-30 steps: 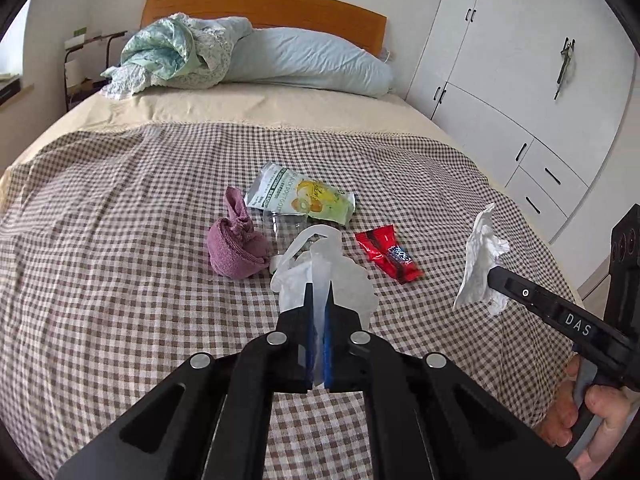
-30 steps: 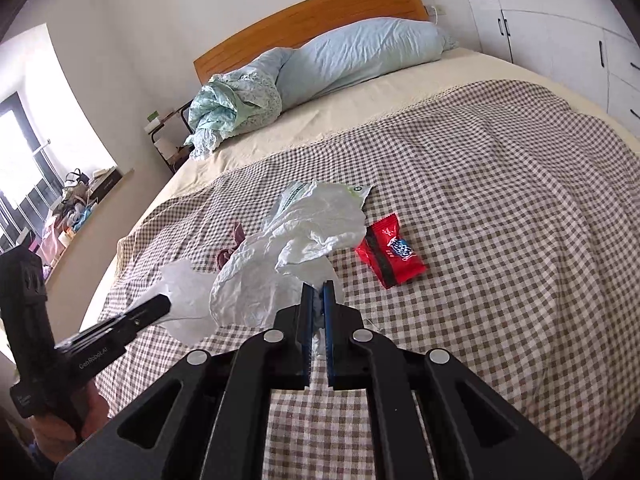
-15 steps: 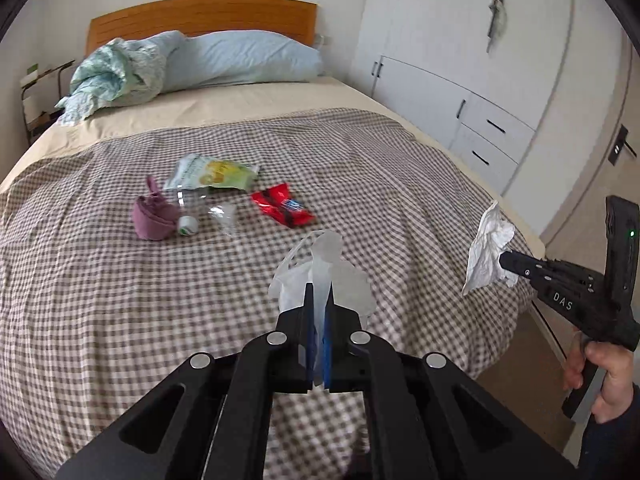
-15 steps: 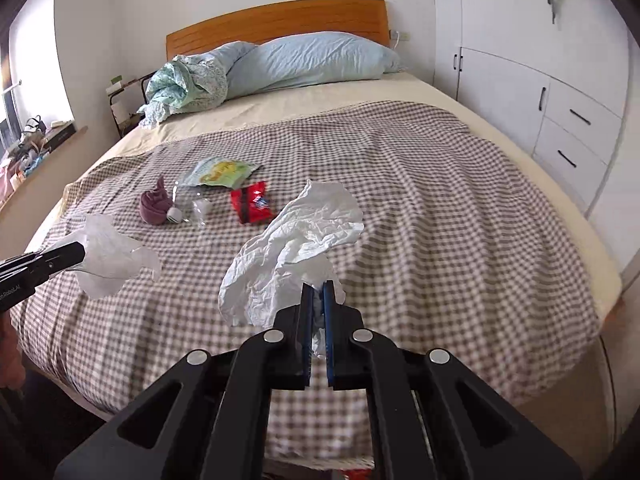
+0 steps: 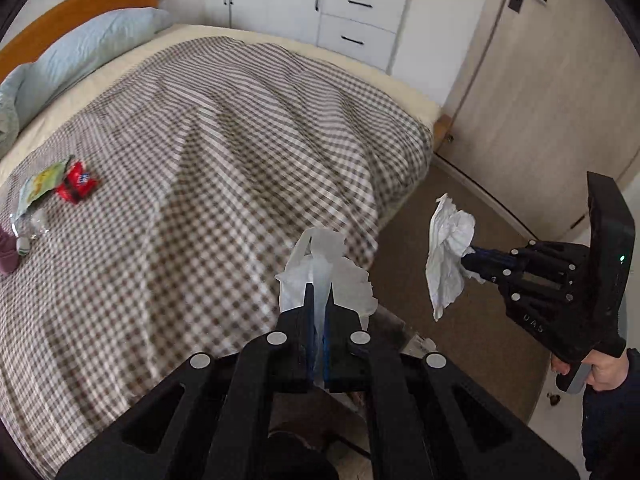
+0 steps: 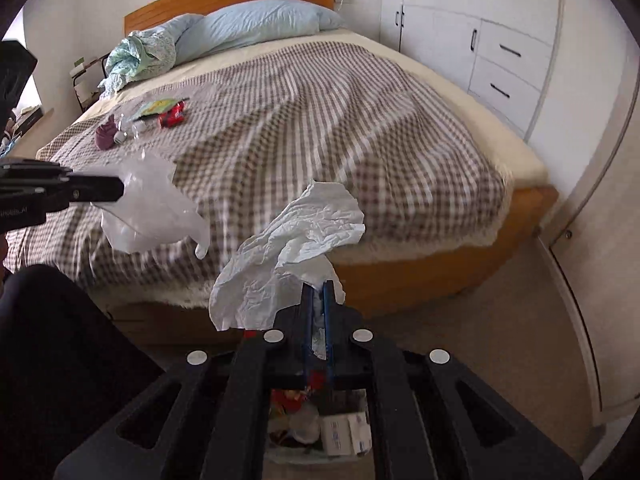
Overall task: Collect trash
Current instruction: 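Carry the white plastic sheet and tissue with both tools to the bin, then open both tools dropping the plastic sheet and tissue into the bin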
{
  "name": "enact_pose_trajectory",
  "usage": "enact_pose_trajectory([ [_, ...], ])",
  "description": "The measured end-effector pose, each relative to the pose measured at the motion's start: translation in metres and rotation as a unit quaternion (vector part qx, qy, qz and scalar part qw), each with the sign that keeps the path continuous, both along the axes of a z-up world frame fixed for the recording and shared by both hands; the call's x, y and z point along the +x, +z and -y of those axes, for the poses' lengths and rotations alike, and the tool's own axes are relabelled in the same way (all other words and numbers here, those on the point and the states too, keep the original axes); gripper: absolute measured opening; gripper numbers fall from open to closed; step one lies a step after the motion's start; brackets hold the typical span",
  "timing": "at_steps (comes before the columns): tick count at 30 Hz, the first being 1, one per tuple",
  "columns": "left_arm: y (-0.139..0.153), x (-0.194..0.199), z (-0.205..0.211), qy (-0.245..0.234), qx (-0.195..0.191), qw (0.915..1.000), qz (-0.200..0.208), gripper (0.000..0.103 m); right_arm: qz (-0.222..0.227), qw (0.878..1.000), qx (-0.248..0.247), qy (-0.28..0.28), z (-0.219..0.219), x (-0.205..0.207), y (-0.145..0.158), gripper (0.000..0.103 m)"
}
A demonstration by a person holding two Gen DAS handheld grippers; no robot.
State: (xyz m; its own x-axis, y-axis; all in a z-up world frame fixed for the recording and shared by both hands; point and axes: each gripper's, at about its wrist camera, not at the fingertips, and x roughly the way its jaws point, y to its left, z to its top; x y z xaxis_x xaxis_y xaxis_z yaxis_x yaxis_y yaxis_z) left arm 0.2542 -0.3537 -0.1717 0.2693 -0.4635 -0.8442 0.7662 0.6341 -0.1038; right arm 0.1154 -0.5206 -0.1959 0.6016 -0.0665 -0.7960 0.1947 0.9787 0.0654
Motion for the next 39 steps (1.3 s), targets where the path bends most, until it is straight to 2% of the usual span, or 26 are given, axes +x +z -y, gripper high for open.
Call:
enact_pose_trajectory([
  [4, -0.03, -0.016, 0.043, -0.038, 0.055, 0.9978, -0.002, 0.0, -0.045, 0.998, 0.031, -0.015, 0.009, -0.013, -0.057, 0.005],
  [7, -0.056, -0.016, 0.066, -0.047, 0.084, 0.9951, -0.023, 0.0, -0.069, 0.995, 0.062, -0.025, 0.014, -0.016, -0.093, 0.005],
  [11, -0.104, -0.018, 0.09, -0.063, 0.129, 0.9884, -0.05, 0.0, -0.106, 0.991, 0.078, -0.023, 0.011, -0.008, -0.136, 0.006],
  [14, -0.139, -0.021, 0.108, -0.076, 0.179, 0.9782, -0.073, 0.0, -0.137, 0.986, 0.095, -0.025, 0.009, -0.003, -0.17, 0.006],
  [17, -0.165, -0.032, 0.131, -0.122, 0.227, 0.9657, -0.032, 0.0, -0.156, 0.982, 0.101, -0.027, 0.005, 0.0, -0.191, 0.006],
  [19, -0.186, -0.032, 0.145, -0.138, 0.255, 0.9571, -0.008, 0.001, -0.164, 0.981, 0.099, -0.034, 0.004, 0.001, -0.199, 0.006],
  [22, -0.219, -0.019, 0.156, -0.112, 0.287, 0.9512, -0.021, 0.002, -0.177, 0.976, 0.114, -0.05, 0.007, 0.0, -0.209, 0.007],
  [23, -0.227, -0.017, 0.159, -0.109, 0.289, 0.9506, -0.027, 0.002, -0.177, 0.976, 0.115, -0.056, 0.008, -0.001, -0.21, 0.011],
  [24, -0.233, -0.014, 0.162, -0.109, 0.29, 0.9503, -0.033, 0.002, -0.177, 0.976, 0.116, -0.058, 0.009, -0.003, -0.21, 0.02],
  [26, -0.242, -0.011, 0.165, -0.109, 0.287, 0.951, -0.037, 0.002, -0.168, 0.976, 0.124, -0.06, 0.009, -0.007, -0.207, 0.031],
  [28, -0.246, -0.01, 0.165, -0.111, 0.282, 0.9522, -0.04, 0.002, -0.162, 0.976, 0.132, -0.062, 0.012, -0.013, -0.201, 0.035],
  [30, -0.247, -0.012, 0.165, -0.117, 0.281, 0.9513, -0.05, 0.014, -0.156, 0.976, 0.138, -0.063, 0.013, -0.016, -0.196, 0.037],
  [32, -0.25, -0.015, 0.163, -0.125, 0.288, 0.948, -0.05, 0.017, -0.154, 0.976, 0.143, -0.063, 0.012, -0.017, -0.194, 0.04],
  [34, -0.254, -0.017, 0.164, -0.129, 0.302, 0.9435, -0.047, 0.031, -0.154, 0.976, 0.144, -0.062, 0.01, -0.019, -0.192, 0.04],
  [35, -0.254, -0.018, 0.163, -0.126, 0.305, 0.9427, -0.046, 0.044, -0.154, 0.975, 0.145, -0.06, 0.008, -0.018, -0.192, 0.04],
  [36, -0.254, -0.018, 0.161, -0.124, 0.307, 0.9426, -0.045, 0.048, -0.154, 0.975, 0.148, -0.057, 0.007, -0.019, -0.192, 0.04],
  [39, -0.249, -0.02, 0.154, -0.12, 0.306, 0.9429, -0.051, 0.048, -0.154, 0.975, 0.151, -0.057, 0.005, -0.022, -0.193, 0.04],
])
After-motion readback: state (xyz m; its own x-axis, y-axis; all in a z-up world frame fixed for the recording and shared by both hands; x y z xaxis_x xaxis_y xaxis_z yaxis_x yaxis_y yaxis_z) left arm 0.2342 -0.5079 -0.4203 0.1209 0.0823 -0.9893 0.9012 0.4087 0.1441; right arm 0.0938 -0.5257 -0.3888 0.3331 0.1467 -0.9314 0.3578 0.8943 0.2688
